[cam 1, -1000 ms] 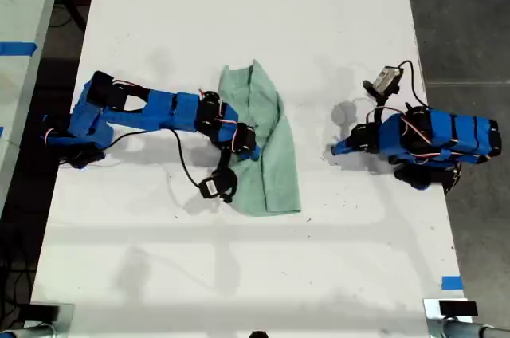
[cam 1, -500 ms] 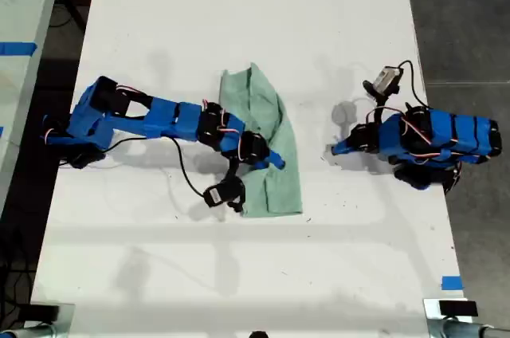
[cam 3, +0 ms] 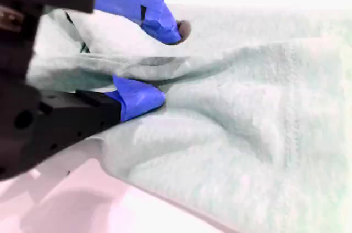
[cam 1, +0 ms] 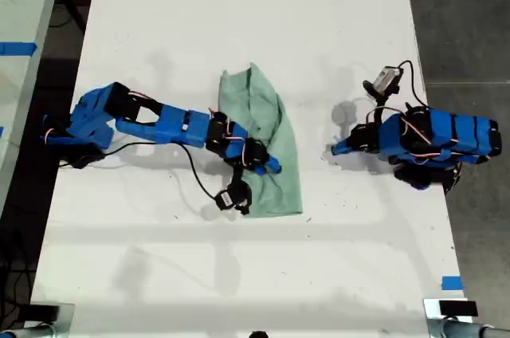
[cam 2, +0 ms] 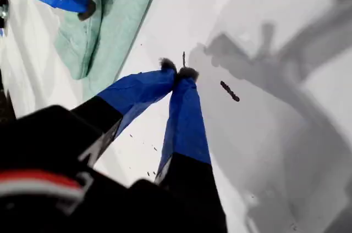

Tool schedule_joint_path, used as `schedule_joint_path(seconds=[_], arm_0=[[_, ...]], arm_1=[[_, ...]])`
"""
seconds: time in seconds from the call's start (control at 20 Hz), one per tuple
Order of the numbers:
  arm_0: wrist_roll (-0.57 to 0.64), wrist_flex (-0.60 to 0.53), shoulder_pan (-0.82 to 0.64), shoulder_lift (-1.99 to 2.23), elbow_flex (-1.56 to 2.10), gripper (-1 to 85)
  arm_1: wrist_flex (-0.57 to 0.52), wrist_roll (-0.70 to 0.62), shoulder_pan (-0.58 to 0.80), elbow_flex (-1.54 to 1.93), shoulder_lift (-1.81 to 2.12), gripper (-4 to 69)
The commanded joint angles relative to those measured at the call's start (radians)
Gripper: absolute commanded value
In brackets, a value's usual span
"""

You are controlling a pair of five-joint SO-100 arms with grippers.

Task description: Fold t shirt

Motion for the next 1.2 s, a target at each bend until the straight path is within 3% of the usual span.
schedule_joint_path(seconds=[0.0, 0.3, 0.35, 0.4, 0.5, 0.6, 0.8, 0.85, 0.95, 1.15], arm_0=[[0.021, 0.106, 0.021, 0.193, -0.034, 14.4], [0.029, 0.505, 0.031, 0.522, 0.038, 13.8], [0.071, 0.531, 0.012, 0.601, 0.083, 0.6], [0.109, 0.540, -0.021, 0.690, 0.173, -0.1], [0.170, 0.482, -0.114, 0.890, 0.480, 0.7], [0.256, 0.281, -0.179, 1.183, 0.888, -0.1], [0.318, -0.132, -0.193, 2.072, 1.717, -0.2], [0.330, -0.118, -0.195, 2.324, 1.875, -0.2], [0.330, 0.058, -0.218, 2.672, 2.051, -0.2], [0.342, 0.049, -0.209, 2.661, 2.155, -0.2]], arm_1=[[0.017, -0.011, 0.000, 0.041, 0.012, 1.8], [0.017, -0.009, -0.002, 0.041, 0.012, 1.8], [0.017, -0.008, 0.000, 0.041, 0.012, 1.8], [0.017, -0.008, 0.002, 0.041, 0.012, 1.8], [0.017, -0.008, 0.003, 0.043, 0.012, 1.8], [0.017, -0.005, 0.003, 0.043, 0.012, 1.8], [0.018, 0.000, 0.005, 0.044, 0.012, 1.8], [0.018, 0.002, 0.005, 0.044, 0.012, 1.8], [0.018, 0.005, 0.008, 0.046, 0.012, 1.8], [0.018, 0.008, 0.012, 0.046, 0.012, 1.8]])
